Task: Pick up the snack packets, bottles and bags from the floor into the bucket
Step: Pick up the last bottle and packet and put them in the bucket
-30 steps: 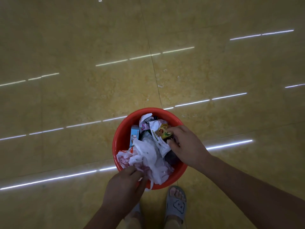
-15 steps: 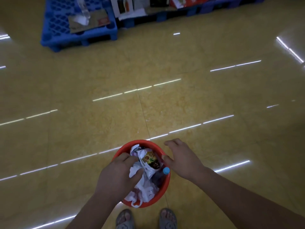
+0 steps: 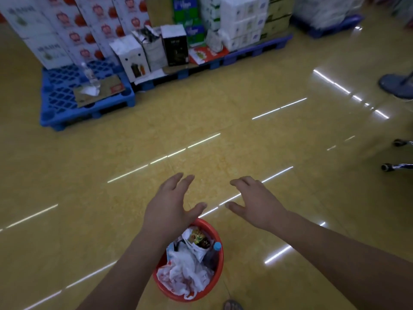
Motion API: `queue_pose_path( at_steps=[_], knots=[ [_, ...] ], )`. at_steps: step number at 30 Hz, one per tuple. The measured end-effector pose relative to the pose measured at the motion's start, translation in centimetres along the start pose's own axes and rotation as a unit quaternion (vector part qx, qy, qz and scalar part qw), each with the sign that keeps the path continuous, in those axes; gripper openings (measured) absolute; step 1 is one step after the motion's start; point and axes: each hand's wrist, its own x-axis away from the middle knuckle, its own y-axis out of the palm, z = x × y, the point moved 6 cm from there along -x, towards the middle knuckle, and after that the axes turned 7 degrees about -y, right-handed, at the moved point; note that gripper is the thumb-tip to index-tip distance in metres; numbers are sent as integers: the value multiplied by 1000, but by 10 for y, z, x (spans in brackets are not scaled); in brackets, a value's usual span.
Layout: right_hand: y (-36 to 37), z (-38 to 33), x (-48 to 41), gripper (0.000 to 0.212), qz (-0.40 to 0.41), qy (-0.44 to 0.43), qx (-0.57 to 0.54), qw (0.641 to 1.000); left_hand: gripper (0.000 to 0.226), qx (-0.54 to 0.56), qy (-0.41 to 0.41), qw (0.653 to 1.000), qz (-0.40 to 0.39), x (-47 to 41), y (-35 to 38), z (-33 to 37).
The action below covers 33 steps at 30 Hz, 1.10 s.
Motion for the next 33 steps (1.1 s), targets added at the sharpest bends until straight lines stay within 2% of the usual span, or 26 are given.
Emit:
queue_pose_path(
  at_steps=[10, 15, 23, 33],
  knots=[
    [-84, -34, 77, 68, 88, 77, 20, 993, 79, 18, 111, 993, 38, 9, -94, 58],
    [-126, -47, 117, 70, 131, 122, 35, 983, 80, 9, 165, 986, 33, 19, -133, 88],
    [-175, -53, 197, 70, 206, 209, 44, 955, 82, 18, 264, 964, 20, 42, -165, 156],
    [-191, -48, 340, 72, 269, 338, 42, 901, 81, 40, 394, 918, -6, 103, -170, 260]
  ],
)
